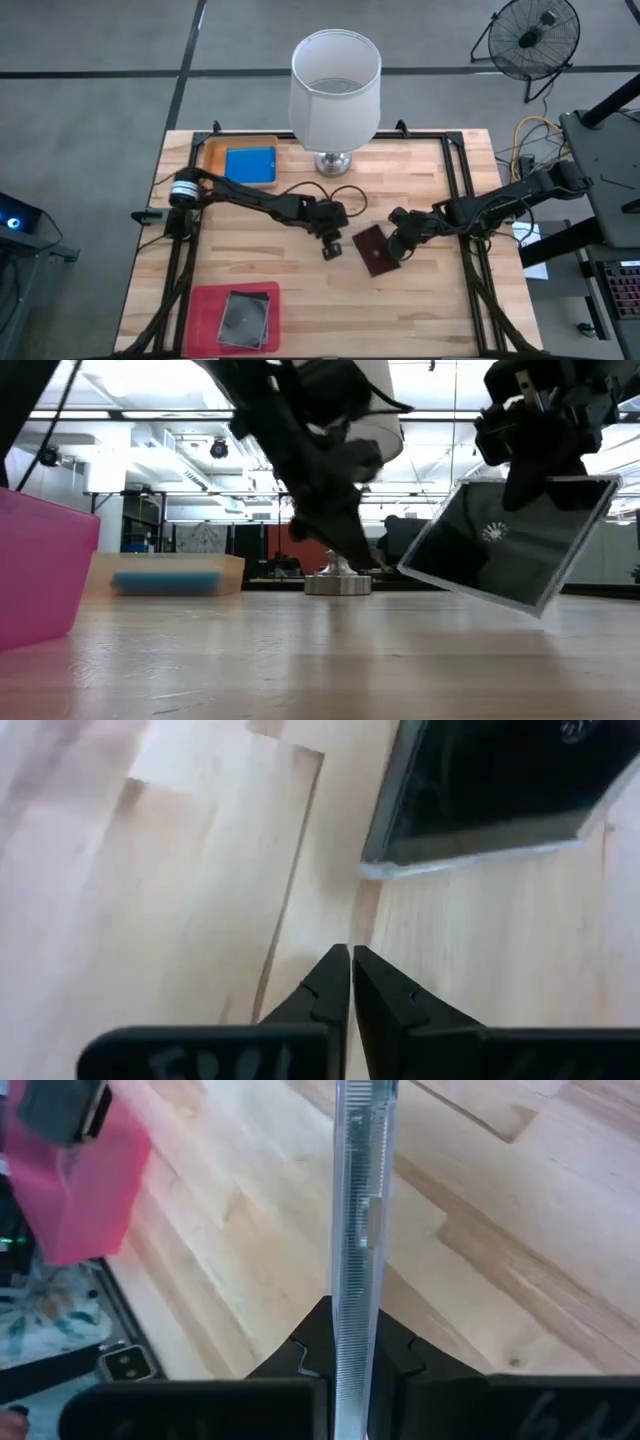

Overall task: Pick & place jewel cases by type
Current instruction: Put the black cd case into the pink bin

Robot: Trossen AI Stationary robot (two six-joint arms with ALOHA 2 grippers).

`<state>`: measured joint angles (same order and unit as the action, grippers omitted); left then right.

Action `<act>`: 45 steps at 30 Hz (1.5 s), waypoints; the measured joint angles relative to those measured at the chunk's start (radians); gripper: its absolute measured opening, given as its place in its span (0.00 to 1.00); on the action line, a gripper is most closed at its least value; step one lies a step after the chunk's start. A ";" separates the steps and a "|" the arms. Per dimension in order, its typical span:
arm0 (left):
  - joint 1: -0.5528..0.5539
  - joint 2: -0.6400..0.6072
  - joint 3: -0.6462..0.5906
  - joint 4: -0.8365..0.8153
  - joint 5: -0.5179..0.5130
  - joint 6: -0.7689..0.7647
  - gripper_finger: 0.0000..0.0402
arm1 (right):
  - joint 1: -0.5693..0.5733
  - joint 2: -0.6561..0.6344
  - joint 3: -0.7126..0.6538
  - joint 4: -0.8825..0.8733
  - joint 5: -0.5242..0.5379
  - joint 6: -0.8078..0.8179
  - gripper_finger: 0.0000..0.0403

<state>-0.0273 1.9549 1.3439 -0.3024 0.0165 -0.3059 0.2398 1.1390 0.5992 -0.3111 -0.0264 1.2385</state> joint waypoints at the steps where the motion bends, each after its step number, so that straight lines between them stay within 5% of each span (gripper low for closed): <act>1: 0.000 -0.026 -0.019 0.003 -0.003 -0.002 0.00 | 0.000 -0.002 0.001 0.009 -0.002 0.002 0.03; 14: -0.005 -0.578 -0.392 0.010 -0.182 -0.053 0.00 | 0.018 0.011 0.186 0.038 -0.006 -0.042 0.03; 22: -0.005 -0.834 -0.583 0.015 -0.210 -0.090 0.00 | 0.018 0.190 0.349 0.063 0.000 -0.045 0.03; 36: -0.005 -0.954 -0.644 -0.035 -0.220 0.027 0.00 | 0.037 0.661 0.833 0.070 -0.037 -0.094 0.03; 45: -0.005 -0.961 -0.645 -0.079 -0.227 0.080 0.00 | 0.075 0.799 0.950 0.187 -0.019 -0.040 0.03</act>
<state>-0.0322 0.9939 0.6987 -0.3813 -0.2110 -0.2259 0.3147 1.9383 1.5490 -0.1245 -0.0451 1.1989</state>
